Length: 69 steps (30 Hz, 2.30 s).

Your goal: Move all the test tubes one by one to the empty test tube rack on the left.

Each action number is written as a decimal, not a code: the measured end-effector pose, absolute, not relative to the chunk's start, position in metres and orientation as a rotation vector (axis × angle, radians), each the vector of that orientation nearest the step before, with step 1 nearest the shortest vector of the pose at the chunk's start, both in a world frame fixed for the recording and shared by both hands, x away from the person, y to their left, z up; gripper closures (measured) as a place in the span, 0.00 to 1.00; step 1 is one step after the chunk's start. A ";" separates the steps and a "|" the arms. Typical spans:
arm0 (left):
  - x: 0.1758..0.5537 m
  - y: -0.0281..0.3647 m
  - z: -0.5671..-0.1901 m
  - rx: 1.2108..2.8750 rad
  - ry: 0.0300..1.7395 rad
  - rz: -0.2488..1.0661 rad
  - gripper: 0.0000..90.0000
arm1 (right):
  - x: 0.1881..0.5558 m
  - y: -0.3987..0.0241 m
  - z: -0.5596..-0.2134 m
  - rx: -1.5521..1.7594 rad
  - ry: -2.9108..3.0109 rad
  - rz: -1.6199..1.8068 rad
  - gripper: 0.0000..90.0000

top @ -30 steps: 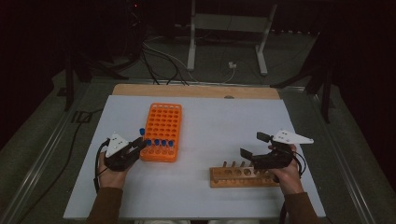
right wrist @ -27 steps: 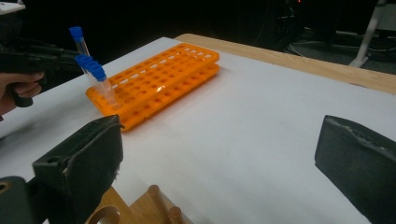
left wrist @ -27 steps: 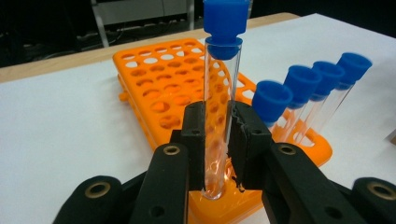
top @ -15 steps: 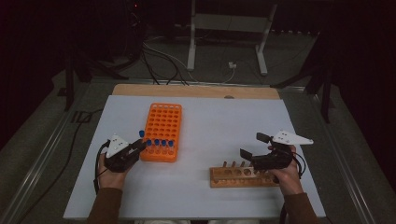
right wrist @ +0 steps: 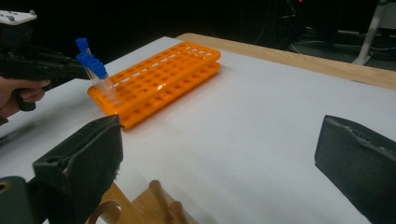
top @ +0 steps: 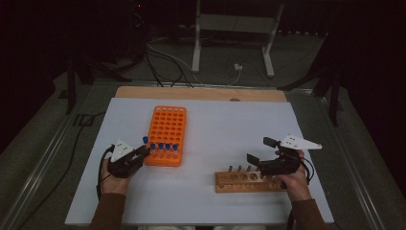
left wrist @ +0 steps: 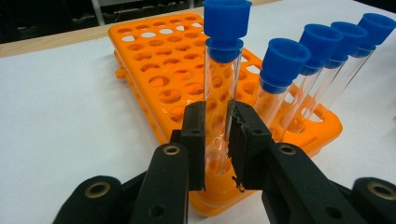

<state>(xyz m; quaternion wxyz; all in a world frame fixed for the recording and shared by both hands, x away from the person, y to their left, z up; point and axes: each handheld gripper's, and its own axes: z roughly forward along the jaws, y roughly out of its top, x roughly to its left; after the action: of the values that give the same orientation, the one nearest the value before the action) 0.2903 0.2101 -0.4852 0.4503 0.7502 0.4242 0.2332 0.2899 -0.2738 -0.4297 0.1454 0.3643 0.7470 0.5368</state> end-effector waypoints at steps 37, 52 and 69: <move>0.288 0.212 -0.481 1.843 1.028 0.580 0.81 | 0.289 -0.272 -0.431 1.040 2.166 1.550 0.01; 0.287 0.211 -0.485 1.877 1.037 0.564 0.86 | 0.289 -0.273 -0.431 1.039 2.158 1.553 0.01; 0.286 0.212 -0.484 1.859 1.032 0.542 0.75 | 0.289 -0.276 -0.431 1.039 2.142 1.562 0.01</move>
<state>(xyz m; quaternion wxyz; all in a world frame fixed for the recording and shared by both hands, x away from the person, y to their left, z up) 0.2859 0.2122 -0.4843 0.4561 0.7539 0.4187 0.2196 0.2887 -0.2764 -0.4310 0.1465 0.3610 0.7441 0.5427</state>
